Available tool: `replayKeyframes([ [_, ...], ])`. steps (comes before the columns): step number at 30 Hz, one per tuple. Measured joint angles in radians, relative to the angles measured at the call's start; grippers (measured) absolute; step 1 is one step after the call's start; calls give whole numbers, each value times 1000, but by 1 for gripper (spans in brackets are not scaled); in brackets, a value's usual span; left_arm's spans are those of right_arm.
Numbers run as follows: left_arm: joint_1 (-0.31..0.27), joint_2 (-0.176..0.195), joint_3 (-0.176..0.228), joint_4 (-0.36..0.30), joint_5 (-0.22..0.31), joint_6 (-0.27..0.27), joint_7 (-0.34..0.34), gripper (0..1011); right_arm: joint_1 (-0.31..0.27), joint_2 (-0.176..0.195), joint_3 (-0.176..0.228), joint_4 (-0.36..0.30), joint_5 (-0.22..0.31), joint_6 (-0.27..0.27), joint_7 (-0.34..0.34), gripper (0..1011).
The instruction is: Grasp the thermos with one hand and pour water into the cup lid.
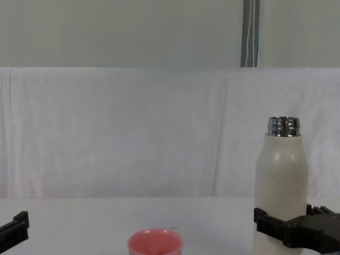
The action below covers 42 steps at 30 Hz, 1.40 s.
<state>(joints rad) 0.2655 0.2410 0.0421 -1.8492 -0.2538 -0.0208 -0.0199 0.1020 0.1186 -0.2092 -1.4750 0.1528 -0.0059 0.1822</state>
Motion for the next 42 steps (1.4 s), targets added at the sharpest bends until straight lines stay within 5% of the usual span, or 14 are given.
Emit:
replayKeyframes([
  [23, 0, 0, 0, 0, 0, 0, 0, 1001, -30, 59, -15, -123, -60, -5, 7, 953],
  [42, 0, 0, 0, 0, 0, 0, 0, 1001, -46, 151, 14, -183, -215, -92, -4, 953],
])
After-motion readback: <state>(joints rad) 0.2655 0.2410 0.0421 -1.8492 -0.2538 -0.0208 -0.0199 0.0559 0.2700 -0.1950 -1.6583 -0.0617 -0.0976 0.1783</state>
